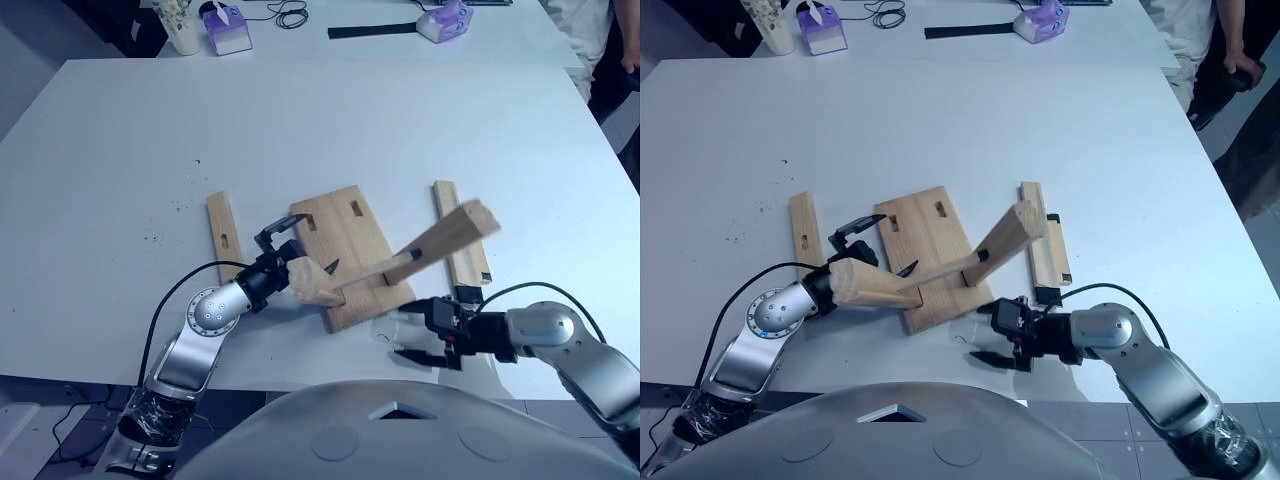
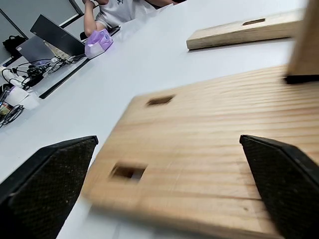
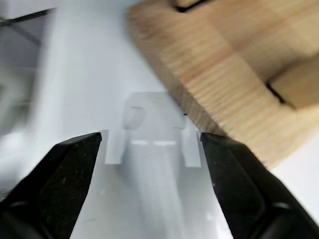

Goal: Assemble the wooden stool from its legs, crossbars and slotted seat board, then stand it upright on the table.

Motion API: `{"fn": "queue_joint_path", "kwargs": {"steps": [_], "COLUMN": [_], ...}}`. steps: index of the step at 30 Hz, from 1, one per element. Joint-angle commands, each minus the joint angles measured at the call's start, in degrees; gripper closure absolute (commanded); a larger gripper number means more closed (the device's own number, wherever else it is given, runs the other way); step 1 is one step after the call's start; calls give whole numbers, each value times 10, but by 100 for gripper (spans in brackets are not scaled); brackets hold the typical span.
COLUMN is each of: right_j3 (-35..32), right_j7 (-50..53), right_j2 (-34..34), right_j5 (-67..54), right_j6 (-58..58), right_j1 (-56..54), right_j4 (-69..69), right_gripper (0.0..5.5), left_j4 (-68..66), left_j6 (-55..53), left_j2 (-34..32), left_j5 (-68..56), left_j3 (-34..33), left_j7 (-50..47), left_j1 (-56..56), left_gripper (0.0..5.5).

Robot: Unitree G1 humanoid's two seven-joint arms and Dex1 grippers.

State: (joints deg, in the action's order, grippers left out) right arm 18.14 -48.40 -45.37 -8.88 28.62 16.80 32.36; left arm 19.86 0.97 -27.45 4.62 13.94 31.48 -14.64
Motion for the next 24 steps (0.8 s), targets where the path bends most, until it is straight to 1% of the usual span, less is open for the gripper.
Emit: {"fn": "queue_joint_path", "kwargs": {"steps": [1,5,8,12,15,18,21,24], "right_j3": [-19,-37,-29,-30,-34,-36,-39,-43], "right_j7": [46,102,130,162,165,153,142,137], "right_j2": [40,102,140,173,161,137,114,93], "right_j5": [4,-3,5,16,28,31,29,25], "right_j6": [4,22,25,23,19,20,30,46], "right_j1": [-31,-69,-98,-116,-105,-86,-60,-33], "right_j4": [-25,-50,-73,-101,-100,-78,-35,12], "right_gripper": [180,180,180,180,180,180,180,180], "left_j4": [19,11,7,6,-2,-25,-64,-74], "left_j6": [-12,-22,-30,-64,-101,-116,-108,-99], "left_j2": [-5,3,11,33,50,49,26,-10], "left_j5": [2,0,1,-11,-34,-50,-63,-81], "left_j3": [13,22,35,51,38,5,-34,-73], "left_j7": [15,21,23,27,30,33,45,69], "left_j1": [9,27,38,72,119,177,232,235], "left_gripper": [20,20,20,20,20,20,20,20]}}
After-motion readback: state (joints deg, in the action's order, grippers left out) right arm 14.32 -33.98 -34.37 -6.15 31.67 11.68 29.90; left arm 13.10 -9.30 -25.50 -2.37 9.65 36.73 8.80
